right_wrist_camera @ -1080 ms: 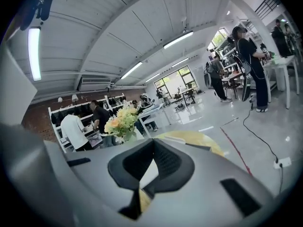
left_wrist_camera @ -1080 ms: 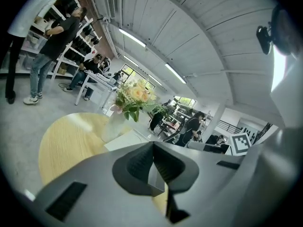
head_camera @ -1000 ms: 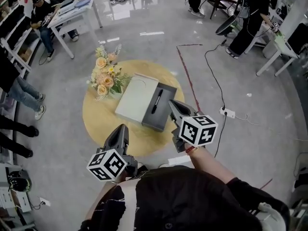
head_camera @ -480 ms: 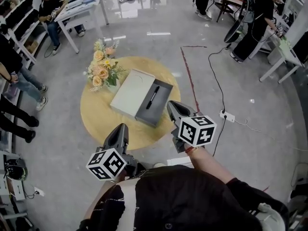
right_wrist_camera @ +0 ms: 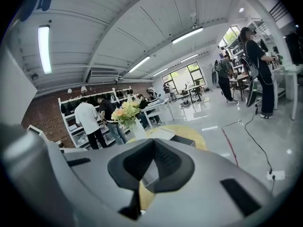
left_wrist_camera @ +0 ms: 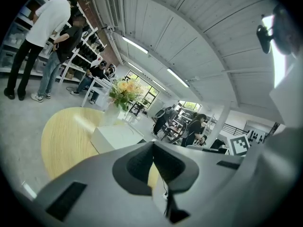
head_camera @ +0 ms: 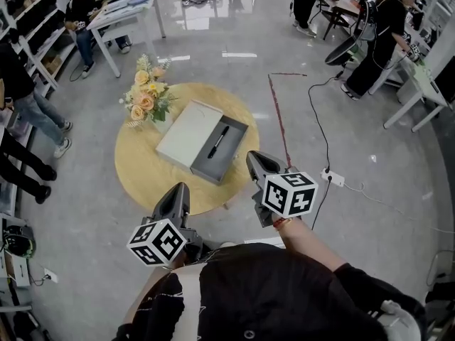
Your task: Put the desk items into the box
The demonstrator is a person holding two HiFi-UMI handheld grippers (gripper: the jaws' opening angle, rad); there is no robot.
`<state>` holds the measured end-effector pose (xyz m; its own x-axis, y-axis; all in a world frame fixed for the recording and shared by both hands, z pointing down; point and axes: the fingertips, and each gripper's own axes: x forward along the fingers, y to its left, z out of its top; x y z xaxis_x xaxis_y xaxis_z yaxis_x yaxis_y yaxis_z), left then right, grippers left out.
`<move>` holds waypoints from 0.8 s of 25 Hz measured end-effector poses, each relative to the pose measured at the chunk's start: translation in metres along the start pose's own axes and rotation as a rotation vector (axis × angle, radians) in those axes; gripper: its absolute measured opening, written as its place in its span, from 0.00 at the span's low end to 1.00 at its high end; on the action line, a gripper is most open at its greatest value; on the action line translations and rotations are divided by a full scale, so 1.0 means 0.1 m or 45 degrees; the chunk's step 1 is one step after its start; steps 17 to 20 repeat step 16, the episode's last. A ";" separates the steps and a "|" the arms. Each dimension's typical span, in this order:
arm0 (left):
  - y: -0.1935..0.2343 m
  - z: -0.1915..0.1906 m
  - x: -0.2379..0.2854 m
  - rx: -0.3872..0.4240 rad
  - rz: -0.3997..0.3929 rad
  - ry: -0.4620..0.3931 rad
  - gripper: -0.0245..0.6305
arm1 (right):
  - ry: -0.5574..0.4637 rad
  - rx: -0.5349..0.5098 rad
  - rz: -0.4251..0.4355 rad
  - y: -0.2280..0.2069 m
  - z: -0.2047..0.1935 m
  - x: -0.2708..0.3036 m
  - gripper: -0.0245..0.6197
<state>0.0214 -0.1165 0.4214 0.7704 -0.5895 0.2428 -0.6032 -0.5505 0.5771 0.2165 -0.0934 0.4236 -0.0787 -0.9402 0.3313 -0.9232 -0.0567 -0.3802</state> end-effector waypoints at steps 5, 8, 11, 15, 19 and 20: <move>-0.10 -0.09 -0.01 -0.007 0.009 -0.013 0.05 | 0.012 -0.012 0.007 -0.08 -0.03 -0.11 0.05; -0.16 -0.15 -0.01 -0.006 0.014 -0.012 0.05 | 0.017 -0.012 0.010 -0.15 -0.05 -0.16 0.05; -0.19 -0.19 0.00 -0.007 0.021 -0.009 0.05 | 0.022 -0.013 0.012 -0.20 -0.06 -0.18 0.05; -0.21 -0.21 0.00 0.001 0.024 -0.005 0.05 | 0.021 -0.011 0.003 -0.27 -0.05 -0.21 0.05; -0.22 -0.22 0.00 0.004 0.025 -0.005 0.05 | 0.019 -0.009 -0.001 -0.30 -0.05 -0.21 0.05; -0.22 -0.22 0.00 0.004 0.025 -0.005 0.05 | 0.019 -0.009 -0.001 -0.30 -0.05 -0.21 0.05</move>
